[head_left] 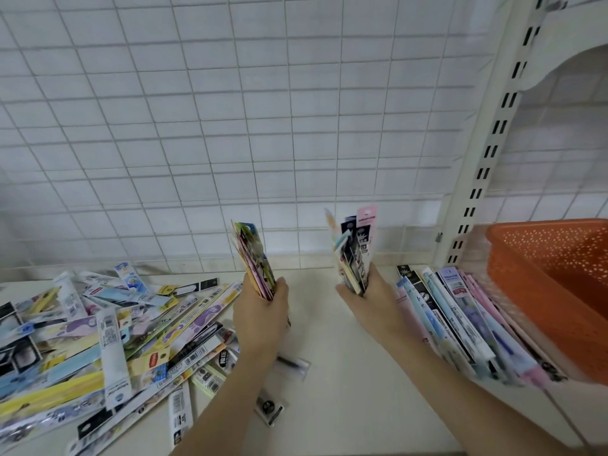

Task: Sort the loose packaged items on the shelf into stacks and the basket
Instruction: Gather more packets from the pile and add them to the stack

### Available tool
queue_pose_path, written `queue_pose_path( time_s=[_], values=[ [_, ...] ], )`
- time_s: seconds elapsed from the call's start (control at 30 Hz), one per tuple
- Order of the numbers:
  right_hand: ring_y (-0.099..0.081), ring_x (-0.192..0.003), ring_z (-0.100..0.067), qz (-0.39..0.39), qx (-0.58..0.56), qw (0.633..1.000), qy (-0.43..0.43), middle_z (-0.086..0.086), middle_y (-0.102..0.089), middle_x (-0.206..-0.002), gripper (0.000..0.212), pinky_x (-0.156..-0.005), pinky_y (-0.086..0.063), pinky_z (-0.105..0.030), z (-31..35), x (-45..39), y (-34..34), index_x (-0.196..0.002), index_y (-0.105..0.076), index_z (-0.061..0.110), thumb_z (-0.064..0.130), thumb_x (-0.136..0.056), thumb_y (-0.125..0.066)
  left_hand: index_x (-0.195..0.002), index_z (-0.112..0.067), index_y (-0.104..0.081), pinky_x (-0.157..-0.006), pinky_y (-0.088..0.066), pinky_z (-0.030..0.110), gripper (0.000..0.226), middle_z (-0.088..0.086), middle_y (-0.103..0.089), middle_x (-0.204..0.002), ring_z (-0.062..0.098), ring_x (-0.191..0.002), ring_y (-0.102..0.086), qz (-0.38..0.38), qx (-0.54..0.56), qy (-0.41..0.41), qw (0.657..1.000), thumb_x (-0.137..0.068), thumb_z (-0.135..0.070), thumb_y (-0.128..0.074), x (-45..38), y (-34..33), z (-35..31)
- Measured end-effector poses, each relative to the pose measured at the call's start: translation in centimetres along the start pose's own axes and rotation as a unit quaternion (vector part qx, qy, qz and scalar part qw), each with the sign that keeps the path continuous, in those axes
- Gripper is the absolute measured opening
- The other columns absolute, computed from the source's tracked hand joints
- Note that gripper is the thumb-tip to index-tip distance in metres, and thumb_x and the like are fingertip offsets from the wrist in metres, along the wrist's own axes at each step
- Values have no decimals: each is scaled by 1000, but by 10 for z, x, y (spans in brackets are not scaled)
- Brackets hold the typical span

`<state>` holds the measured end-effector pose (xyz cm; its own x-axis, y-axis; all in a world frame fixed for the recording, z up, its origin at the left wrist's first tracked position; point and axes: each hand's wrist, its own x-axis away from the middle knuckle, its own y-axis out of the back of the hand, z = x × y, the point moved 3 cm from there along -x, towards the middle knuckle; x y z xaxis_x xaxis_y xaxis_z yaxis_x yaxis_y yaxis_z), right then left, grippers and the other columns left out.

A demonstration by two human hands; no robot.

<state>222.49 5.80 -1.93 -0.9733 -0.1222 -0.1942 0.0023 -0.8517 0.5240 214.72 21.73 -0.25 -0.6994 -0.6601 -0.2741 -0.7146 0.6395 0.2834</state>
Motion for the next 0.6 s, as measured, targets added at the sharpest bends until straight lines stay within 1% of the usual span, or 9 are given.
queue_pose_path(
  time_s=[0.07,0.13,0.2,0.27,0.33,0.43,0.47,0.53,0.6],
  values=[
    [-60,-69,-22,-14,-10,1000,-17,2,-60,-69,14,-52,-42,-24,2,0,2,-90,-53,13,21,-82,-61,-65,-21,-33,-42,-31,12,32,-5,-40,-52,-3,-43,-47,8,-8,-4,1000,-88,-16,-55,0,1,-1],
    [-60,-65,-22,-9,3,999,-35,-4,-63,-71,14,-50,-42,-24,5,1,7,-85,-55,10,24,-83,-57,-62,-20,-29,-41,-28,15,37,-5,-36,-50,6,-41,-42,16,-37,-9,999,-87,-16,-55,-2,3,-2],
    [-60,-60,-24,17,43,999,-29,-9,-66,-70,23,-49,-44,-28,9,3,15,-75,-59,6,28,-78,-53,-58,-18,-24,-44,-24,21,40,-4,-32,-49,10,-42,-31,25,-67,-11,997,-84,-14,-55,-5,4,-5],
    [-59,-55,-22,47,91,994,-28,-5,-64,-60,25,-51,-46,-30,12,5,23,-61,-55,9,31,-74,-51,-56,-16,-22,-46,-22,25,42,-3,-29,-48,14,-45,-27,48,-90,-10,995,-81,-12,-55,-8,2,-8],
    [-56,-53,-18,67,124,989,-55,1,-59,-54,23,-50,-43,-26,9,5,32,-57,-49,14,28,-75,-54,-55,-15,-23,-46,-23,26,40,-2,-30,-48,16,-46,-27,93,-112,0,989,-79,-14,-55,-8,-3,-12],
    [-63,-66,-23,55,199,976,-77,-3,-65,-66,19,-61,-51,-30,9,5,56,-69,-55,12,30,-75,-56,-57,-12,-29,-47,-26,26,33,1,-35,-51,18,-49,-31,172,-134,6,976,-78,-17,-54,0,-17,-18],
    [-62,-67,-24,56,235,966,-86,-3,-64,-69,20,-61,-49,-29,7,5,67,-71,-53,13,32,-76,-56,-58,-12,-31,-47,-28,25,31,2,-37,-53,18,-50,-33,192,-135,8,972,-78,-18,-54,4,-22,-20],
    [-55,-60,-20,76,272,952,-117,-1,-55,-66,23,-56,-42,-25,2,7,88,-71,-44,14,32,-75,-58,-57,-12,-32,-46,-29,24,32,2,-40,-55,18,-50,-35,225,-141,16,964,-78,-19,-54,11,-34,-24],
    [-54,-61,-17,95,266,947,-155,0,-54,-68,29,-57,-41,-25,-8,10,108,-87,-49,10,33,-73,-60,-57,-13,-35,-46,-30,24,30,0,-43,-56,16,-50,-38,248,-150,27,957,-78,-21,-55,18,-46,-27]
  ],
)
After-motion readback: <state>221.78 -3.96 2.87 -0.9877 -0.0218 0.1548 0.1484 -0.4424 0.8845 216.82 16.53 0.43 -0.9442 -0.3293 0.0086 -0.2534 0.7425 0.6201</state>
